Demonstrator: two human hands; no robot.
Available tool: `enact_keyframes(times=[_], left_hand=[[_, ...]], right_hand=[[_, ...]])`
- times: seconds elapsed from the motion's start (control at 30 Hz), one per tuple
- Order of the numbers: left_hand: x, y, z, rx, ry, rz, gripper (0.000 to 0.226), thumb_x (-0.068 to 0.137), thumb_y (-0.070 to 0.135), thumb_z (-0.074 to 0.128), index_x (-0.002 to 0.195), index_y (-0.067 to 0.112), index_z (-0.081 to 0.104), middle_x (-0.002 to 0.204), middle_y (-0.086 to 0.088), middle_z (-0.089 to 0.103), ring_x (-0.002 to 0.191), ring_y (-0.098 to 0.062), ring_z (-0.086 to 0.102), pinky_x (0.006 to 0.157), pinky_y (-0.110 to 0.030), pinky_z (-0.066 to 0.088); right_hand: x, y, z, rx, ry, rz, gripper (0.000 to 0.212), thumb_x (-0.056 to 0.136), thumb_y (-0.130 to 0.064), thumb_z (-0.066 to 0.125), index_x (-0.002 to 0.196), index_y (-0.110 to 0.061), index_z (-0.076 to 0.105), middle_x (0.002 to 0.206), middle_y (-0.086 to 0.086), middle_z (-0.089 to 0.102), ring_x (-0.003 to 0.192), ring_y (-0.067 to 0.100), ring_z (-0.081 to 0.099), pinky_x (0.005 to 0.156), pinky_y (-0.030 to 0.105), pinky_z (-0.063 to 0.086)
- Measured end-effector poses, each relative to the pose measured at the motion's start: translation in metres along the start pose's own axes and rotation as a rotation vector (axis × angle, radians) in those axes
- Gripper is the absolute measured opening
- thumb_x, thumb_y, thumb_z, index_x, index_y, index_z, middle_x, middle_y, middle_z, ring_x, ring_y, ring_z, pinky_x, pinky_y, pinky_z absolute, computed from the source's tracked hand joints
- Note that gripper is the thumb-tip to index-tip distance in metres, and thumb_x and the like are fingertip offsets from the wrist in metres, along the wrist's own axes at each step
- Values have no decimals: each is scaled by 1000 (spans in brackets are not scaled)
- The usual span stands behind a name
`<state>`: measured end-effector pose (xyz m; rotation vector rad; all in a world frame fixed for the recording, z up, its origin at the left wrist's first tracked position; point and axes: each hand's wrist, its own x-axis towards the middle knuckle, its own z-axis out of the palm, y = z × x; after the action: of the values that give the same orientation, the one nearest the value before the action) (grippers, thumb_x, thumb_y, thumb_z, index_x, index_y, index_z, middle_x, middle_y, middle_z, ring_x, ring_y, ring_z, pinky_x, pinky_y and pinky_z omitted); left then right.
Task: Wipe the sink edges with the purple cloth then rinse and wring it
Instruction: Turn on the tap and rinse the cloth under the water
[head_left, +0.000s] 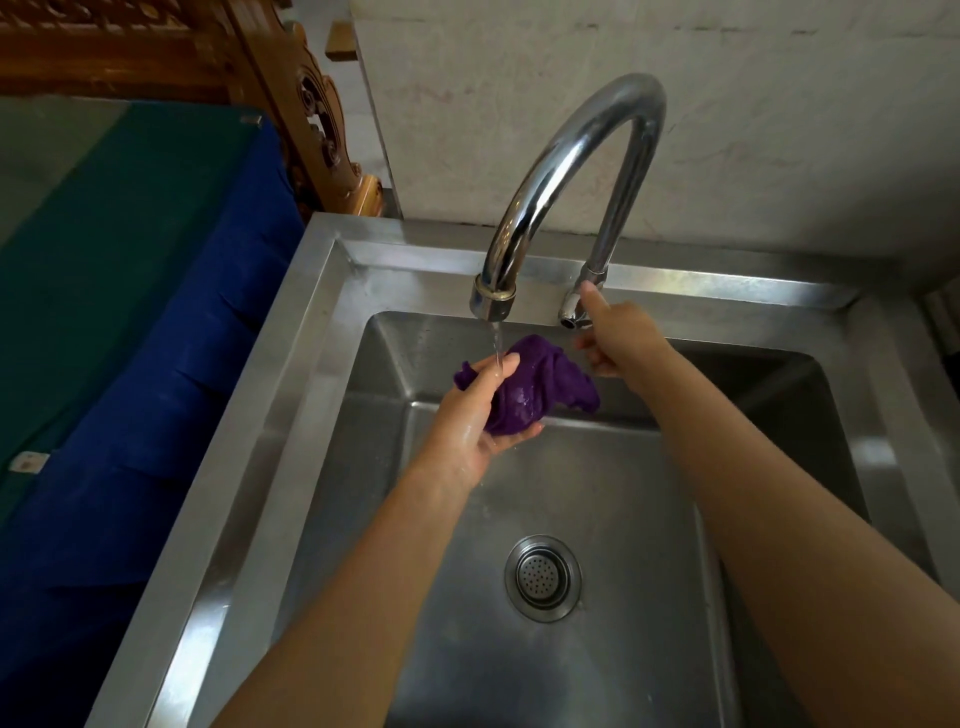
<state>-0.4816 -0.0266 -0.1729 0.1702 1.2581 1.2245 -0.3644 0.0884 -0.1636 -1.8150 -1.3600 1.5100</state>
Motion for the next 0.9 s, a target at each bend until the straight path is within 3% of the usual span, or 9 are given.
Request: enact_keyframes(times=[0.13, 0.43, 0.53, 0.67, 0.77, 0.83, 0.9], left_hand=[[3, -1, -3, -22, 3, 1, 7, 85, 26, 62, 88, 20, 65, 82, -2, 69, 73, -14, 65, 49, -25, 53], [5, -6, 0, -50, 11, -7, 13, 84, 26, 64, 93, 17, 65, 79, -1, 71, 72, -14, 66, 48, -24, 53], [6, -9, 1, -22, -15, 9, 5, 83, 26, 64, 86, 22, 66, 68, 5, 72, 66, -10, 67, 48, -24, 52], [8, -11, 3, -14, -9, 17, 3, 84, 25, 63, 84, 22, 64, 71, 4, 69, 62, -9, 65, 46, -22, 50], [9, -11, 2, 5, 13, 33, 6, 85, 25, 62, 79, 22, 61, 64, 6, 68, 54, -5, 64, 43, -19, 47], [10, -11, 1, 14, 27, 57, 9, 85, 26, 61, 76, 23, 59, 58, 9, 68, 51, -4, 63, 42, -18, 45], [10, -11, 0, 36, 59, 110, 13, 85, 28, 61, 74, 23, 58, 60, 9, 68, 53, -5, 64, 41, -19, 46]], right_hand=[[9, 4, 2, 57, -26, -22, 39, 94, -37, 45, 62, -16, 45, 56, 3, 42, 44, 13, 31, 43, 23, 27], [10, 21, -3, 186, -95, -128, 38, 96, -31, 45, 61, -15, 46, 53, 0, 38, 44, 10, 29, 45, 24, 25], [13, 28, -4, 194, -114, -159, 38, 96, -33, 44, 63, -15, 46, 53, 0, 37, 44, 10, 29, 45, 23, 25], [18, 42, -4, 246, -161, -187, 45, 95, -41, 43, 57, -17, 42, 46, -4, 37, 39, 8, 28, 41, 21, 25], [18, 45, -6, 255, -188, -186, 42, 94, -46, 42, 62, -18, 46, 49, -2, 38, 42, 9, 28, 43, 23, 25], [15, 44, -6, 287, -196, -165, 39, 93, -49, 41, 79, -15, 55, 53, 0, 42, 46, 10, 31, 45, 23, 27], [9, 45, -4, 273, -174, -112, 49, 90, -55, 40, 95, -10, 59, 60, 2, 51, 50, 12, 40, 49, 24, 34]])
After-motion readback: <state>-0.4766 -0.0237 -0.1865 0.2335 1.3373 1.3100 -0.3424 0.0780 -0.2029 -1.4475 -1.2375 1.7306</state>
